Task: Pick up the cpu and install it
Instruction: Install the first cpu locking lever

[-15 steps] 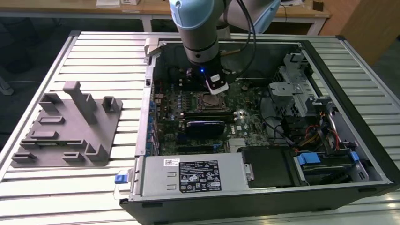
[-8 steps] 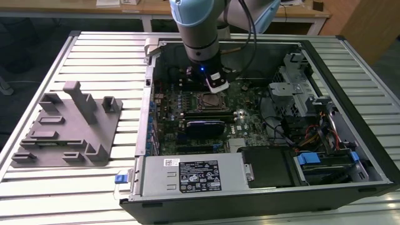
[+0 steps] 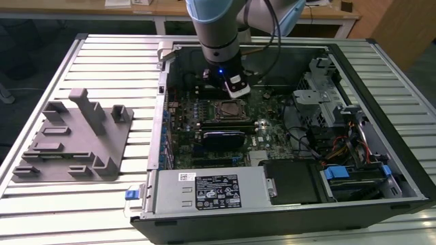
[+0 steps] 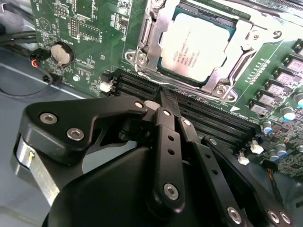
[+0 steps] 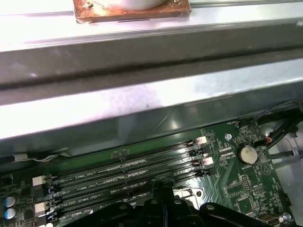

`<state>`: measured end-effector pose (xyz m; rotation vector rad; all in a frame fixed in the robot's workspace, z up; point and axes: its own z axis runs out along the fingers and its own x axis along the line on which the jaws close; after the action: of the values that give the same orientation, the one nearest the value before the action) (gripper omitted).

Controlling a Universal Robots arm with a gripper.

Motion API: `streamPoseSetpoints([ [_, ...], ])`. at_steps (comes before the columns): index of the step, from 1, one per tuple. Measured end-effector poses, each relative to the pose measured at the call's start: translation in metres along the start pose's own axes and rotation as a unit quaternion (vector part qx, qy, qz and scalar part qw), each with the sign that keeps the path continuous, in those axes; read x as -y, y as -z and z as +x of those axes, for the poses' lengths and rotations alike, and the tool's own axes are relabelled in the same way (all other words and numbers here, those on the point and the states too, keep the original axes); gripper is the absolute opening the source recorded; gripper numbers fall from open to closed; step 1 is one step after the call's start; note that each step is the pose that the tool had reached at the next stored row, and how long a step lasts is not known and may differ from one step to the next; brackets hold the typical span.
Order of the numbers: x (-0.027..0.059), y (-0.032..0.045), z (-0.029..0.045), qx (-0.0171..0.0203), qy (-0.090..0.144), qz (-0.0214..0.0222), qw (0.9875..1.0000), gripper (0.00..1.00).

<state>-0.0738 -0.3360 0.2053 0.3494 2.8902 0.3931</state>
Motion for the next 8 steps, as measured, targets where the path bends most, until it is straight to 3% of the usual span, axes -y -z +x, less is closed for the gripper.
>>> streamPoseSetpoints([
  [8, -0.0005, 0.0019, -0.0003, 0.0005, 0.001, 0.0024, 1.0, 0.11],
])
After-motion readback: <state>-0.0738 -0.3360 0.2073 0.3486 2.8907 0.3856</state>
